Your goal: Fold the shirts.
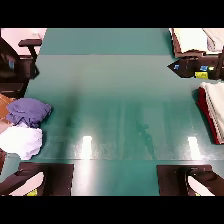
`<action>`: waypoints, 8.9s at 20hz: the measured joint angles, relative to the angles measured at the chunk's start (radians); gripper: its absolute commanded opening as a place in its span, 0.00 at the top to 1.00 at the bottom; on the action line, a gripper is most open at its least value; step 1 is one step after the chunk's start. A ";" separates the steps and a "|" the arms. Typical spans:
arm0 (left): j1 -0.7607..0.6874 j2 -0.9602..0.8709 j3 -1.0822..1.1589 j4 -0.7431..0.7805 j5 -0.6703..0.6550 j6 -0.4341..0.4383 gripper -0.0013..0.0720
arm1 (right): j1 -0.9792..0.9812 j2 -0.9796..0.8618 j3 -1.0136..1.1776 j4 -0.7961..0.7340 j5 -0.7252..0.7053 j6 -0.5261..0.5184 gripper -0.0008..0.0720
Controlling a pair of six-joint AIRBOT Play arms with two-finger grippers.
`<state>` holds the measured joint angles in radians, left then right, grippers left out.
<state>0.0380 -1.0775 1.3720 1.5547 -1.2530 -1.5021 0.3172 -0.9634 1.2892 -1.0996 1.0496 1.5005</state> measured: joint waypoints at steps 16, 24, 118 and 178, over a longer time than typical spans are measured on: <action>0.222 -0.031 -0.391 0.082 0.176 -0.061 0.95 | 0.000 0.001 0.001 0.000 -0.008 0.000 0.96; 0.089 0.201 0.079 0.016 0.127 -0.068 0.95 | -0.003 0.011 0.199 -0.018 -0.062 -0.002 0.96; -0.174 0.208 0.287 -0.294 0.268 0.088 0.94 | -0.138 -0.196 0.545 -0.023 0.227 -0.124 0.97; -0.055 -0.179 -0.742 -0.969 0.669 0.180 0.66 | -0.239 -0.301 -0.036 0.233 0.192 -0.159 0.43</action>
<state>-0.0170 -1.2568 0.6300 0.5861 -0.5838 -1.3224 0.0784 -1.2644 1.2533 -0.8669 1.2411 1.3411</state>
